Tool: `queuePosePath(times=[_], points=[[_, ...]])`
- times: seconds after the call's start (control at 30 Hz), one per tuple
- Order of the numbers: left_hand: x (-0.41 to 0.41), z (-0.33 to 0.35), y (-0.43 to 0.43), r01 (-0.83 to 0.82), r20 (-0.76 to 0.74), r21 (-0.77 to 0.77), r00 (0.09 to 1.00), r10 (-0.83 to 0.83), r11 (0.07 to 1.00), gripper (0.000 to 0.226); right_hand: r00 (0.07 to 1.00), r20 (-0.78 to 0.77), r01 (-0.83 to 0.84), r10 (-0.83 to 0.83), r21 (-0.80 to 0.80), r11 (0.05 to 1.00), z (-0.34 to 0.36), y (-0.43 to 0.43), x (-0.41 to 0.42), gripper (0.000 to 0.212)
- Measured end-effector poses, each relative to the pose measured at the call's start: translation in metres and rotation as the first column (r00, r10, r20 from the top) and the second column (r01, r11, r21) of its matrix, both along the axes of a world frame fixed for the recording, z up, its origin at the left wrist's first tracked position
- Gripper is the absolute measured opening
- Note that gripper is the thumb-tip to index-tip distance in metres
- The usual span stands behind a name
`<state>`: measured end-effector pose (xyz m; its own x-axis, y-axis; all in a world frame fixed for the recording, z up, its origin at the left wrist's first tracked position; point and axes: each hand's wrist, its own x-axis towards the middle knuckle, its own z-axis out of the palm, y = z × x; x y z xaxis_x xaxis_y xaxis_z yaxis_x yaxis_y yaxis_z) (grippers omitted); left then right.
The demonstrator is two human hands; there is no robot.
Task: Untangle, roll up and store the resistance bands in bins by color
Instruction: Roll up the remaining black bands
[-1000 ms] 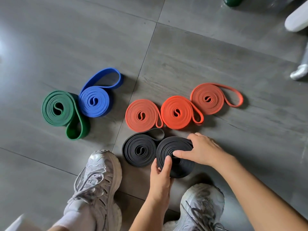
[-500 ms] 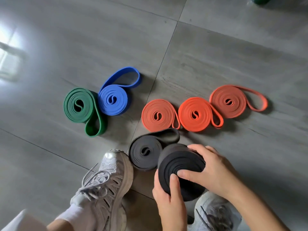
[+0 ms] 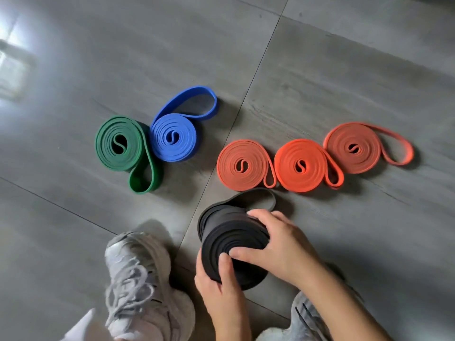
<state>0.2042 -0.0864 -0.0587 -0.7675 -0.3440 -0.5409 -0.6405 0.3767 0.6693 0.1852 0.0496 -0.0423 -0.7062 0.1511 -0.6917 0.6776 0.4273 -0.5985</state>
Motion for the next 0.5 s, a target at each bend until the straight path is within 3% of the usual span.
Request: queuePosePath(times=[0.1,0.17,0.3,0.37,0.43,0.5], points=[[-0.009,0.000,-0.011,-0.083,0.041,-0.016,0.996,0.083,0.996,0.065,0.991,0.047,-0.128,0.129,-0.009,0.992,-0.007,-0.014,-0.019,0.080],[-0.017,-0.007,-0.015,-0.100,0.058,0.003,0.993,0.099,0.995,0.050,0.985,0.085,-0.150,0.150,-0.009,0.989,-0.013,-0.018,-0.028,0.078],[-0.032,-0.014,-0.013,-0.015,0.107,0.087,0.994,0.006,0.996,0.048,0.982,0.134,-0.134,0.134,-0.007,0.991,-0.024,-0.011,-0.038,0.071],[-0.039,-0.016,-0.019,0.018,0.146,0.110,0.989,-0.034,0.994,0.044,0.976,0.130,-0.183,0.172,0.079,0.980,-0.026,-0.012,-0.042,0.075],[-0.044,-0.016,-0.028,0.061,0.183,0.144,0.979,-0.087,0.988,0.059,0.943,0.102,-0.332,0.317,0.252,0.909,-0.027,-0.014,-0.050,0.092],[-0.051,-0.015,-0.035,-0.003,0.300,0.256,0.951,-0.076,0.967,0.070,0.882,0.102,-0.468,0.460,0.314,0.826,-0.026,-0.011,-0.062,0.104]])
